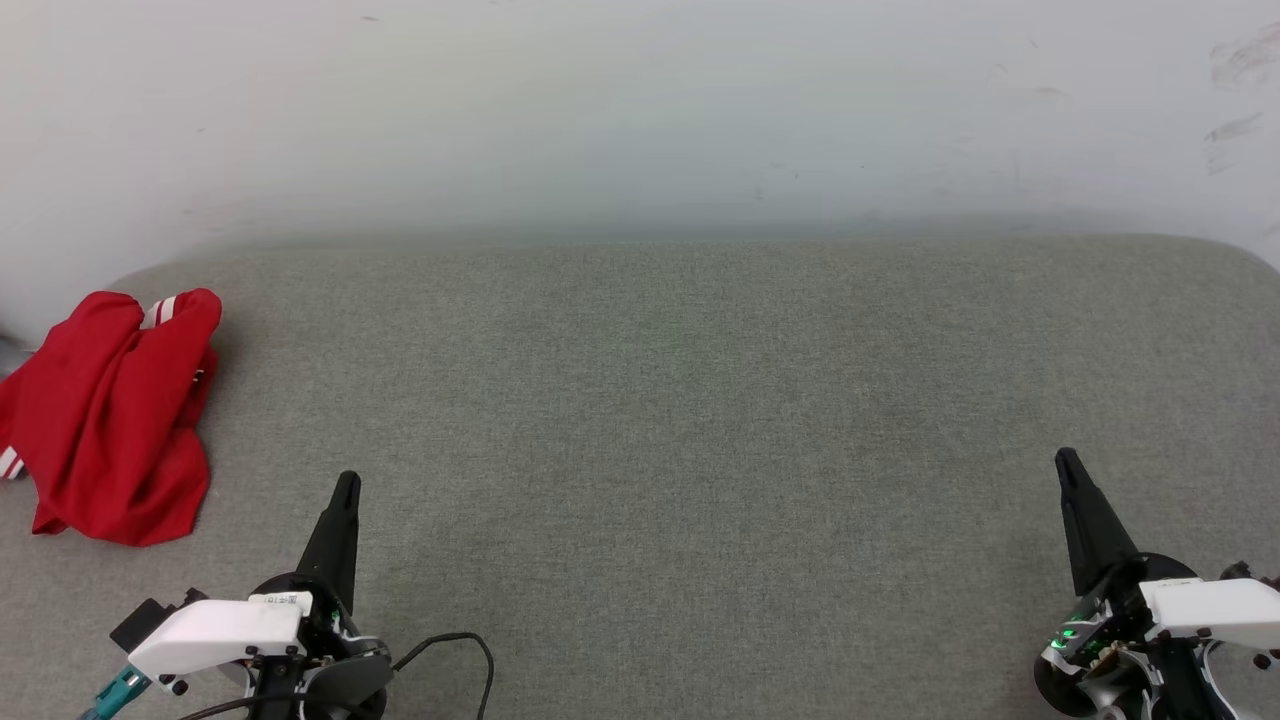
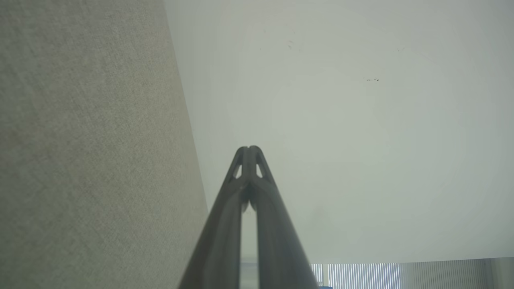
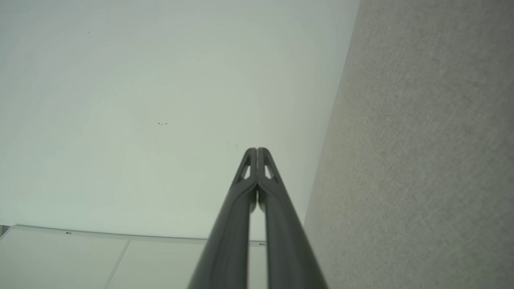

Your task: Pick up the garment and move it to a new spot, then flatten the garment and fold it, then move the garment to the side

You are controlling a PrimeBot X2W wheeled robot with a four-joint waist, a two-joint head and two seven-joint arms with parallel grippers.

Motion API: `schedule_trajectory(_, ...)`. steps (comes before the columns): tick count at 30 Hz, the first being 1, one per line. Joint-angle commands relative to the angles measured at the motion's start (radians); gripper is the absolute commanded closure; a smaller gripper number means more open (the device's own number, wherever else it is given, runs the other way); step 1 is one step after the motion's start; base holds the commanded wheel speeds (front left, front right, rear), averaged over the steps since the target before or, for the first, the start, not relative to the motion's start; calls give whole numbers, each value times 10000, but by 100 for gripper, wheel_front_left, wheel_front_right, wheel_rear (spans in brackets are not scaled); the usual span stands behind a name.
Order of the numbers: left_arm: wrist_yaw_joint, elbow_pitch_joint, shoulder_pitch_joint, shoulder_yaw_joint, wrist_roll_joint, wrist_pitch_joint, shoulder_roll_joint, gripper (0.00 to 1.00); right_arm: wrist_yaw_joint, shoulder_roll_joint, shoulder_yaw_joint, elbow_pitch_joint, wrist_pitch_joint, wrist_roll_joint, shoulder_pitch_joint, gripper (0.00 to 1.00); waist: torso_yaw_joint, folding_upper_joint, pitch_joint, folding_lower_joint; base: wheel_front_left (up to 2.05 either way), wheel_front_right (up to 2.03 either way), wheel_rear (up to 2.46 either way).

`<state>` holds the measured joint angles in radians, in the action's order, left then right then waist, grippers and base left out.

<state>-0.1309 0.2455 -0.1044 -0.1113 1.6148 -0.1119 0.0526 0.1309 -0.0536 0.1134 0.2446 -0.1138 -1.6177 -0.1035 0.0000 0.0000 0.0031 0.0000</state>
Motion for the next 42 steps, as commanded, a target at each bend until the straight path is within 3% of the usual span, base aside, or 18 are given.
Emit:
schedule_trajectory(1,-14,6,-97,-37,-14,-42,-3,100,-3,36,11,7,-23,82,-101,100,0,0,0,0,0,0,0)
schedule_trajectory(35,-14,6,-99,-48,-30,-51,-13,100,-3,40,18,8,-33,79,-102,100,0,0,0,0,0,0,0)
schedule_trajectory(36,2,10,0,-13,-4,-7,-6,0,0,6,8,8,3,21,1,0,0,0,0,0,0,0,0)
schedule_trajectory(42,2,320,286,73,-61,139,-50,0,-2,19,-69,253,135,84,336,0,-2,0,-5,0,0,0,0)
